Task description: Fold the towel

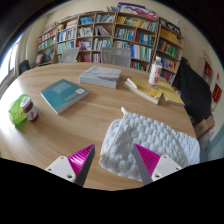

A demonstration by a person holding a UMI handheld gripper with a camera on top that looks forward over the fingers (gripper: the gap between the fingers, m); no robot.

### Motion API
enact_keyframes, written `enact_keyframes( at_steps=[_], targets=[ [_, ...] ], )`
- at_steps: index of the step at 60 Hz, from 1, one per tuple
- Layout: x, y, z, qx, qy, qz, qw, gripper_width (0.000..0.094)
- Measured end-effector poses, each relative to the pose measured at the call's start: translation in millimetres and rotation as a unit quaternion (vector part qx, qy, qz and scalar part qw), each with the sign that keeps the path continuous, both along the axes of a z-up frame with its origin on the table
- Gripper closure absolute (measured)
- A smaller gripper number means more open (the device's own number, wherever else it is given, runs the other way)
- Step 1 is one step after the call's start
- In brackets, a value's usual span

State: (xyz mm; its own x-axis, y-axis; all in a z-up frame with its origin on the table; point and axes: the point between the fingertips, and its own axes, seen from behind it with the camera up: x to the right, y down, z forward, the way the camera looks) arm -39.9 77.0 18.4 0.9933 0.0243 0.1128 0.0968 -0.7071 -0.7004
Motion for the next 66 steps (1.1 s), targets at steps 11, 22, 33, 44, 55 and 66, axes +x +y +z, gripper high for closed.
enact_keyframes(
  at_steps=[11, 22, 33, 44, 55, 66],
  targets=[
    [2.0, 10.0, -31.8, -0.020, 0.015, 0.028, 0.999, 0.0411],
    [16.1, 6.4, -31.3, -0.012, -0.006, 0.043, 0.999, 0.0886],
    [25.5, -3.6, 20.1, 0.012, 0.041, 0.049, 0.998, 0.0895],
    [95.4, -13.4, 106.8, 0.060, 0.109, -0.006, 0.992, 0.0894],
    [205.7, -37.7, 74.9, 0.022, 0.114, -0.091, 0.989, 0.0886],
    [267.4, -63.7, -5.3, -0.050, 0.075, -0.157, 0.983, 0.0869]
  ],
)
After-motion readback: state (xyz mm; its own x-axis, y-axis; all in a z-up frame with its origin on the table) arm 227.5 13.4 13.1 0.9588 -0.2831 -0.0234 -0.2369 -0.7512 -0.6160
